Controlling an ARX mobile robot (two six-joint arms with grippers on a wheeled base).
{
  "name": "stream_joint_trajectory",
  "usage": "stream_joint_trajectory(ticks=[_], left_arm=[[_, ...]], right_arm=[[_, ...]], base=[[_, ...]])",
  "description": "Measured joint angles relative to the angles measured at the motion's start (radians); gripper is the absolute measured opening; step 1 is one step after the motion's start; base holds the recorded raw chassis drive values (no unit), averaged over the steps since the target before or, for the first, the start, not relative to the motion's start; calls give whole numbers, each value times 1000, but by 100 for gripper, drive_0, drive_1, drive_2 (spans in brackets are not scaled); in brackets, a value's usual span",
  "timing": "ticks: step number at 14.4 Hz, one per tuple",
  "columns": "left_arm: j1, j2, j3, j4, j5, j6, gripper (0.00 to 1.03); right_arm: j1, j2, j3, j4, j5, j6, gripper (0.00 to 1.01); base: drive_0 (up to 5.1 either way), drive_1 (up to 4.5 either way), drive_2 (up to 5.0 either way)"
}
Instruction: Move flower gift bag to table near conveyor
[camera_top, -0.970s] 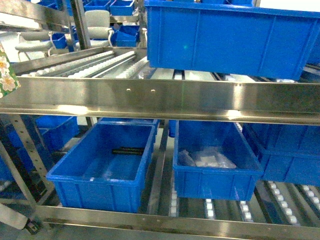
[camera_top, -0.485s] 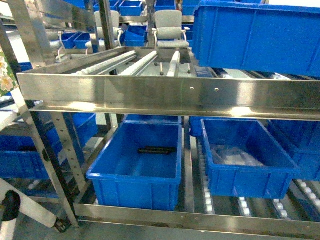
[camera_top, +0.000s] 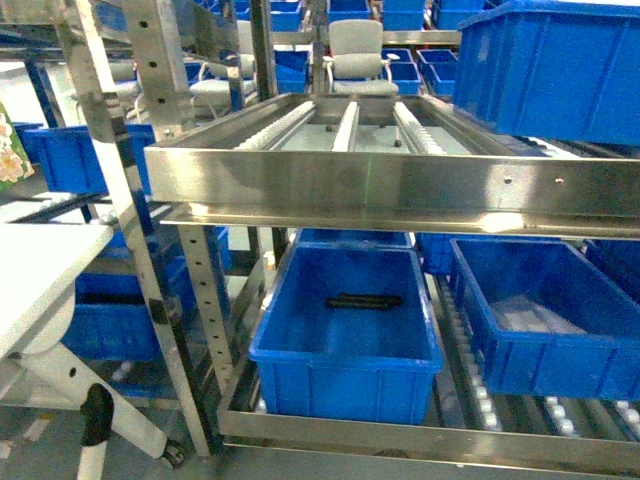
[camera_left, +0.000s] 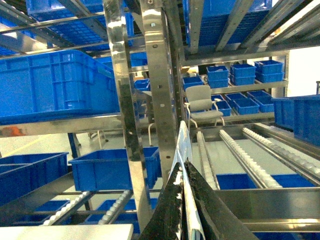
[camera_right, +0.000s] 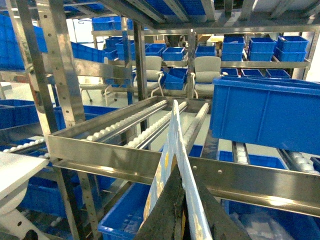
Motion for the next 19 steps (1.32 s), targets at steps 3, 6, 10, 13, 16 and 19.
stream_joint_trajectory(ticks=[3,6,10,13,16,19], left_arm=[[0,0,0,-1,0,0,2],[0,0,0,1,0,0,2],[0,1,0,-3,0,0,2],[0,1,0,-2,1,0,2],[0,-1,0,0,1,0,2],[0,-1,0,0,-1,0,2]], right_arm=[[0,0,0,-1,0,0,2],[0,-3,0,2,0,0,2],[0,-4,0,-3,0,0,2],[0,-4,0,-4,0,0,2],[0,-4,0,-2,0,0,2],[0,-5,0,1,0,0,2]], base=[[-482,264,264],[-493,247,247],[-498,238,238],[-498,238,238],[-498,238,238],[-497,242,242]])
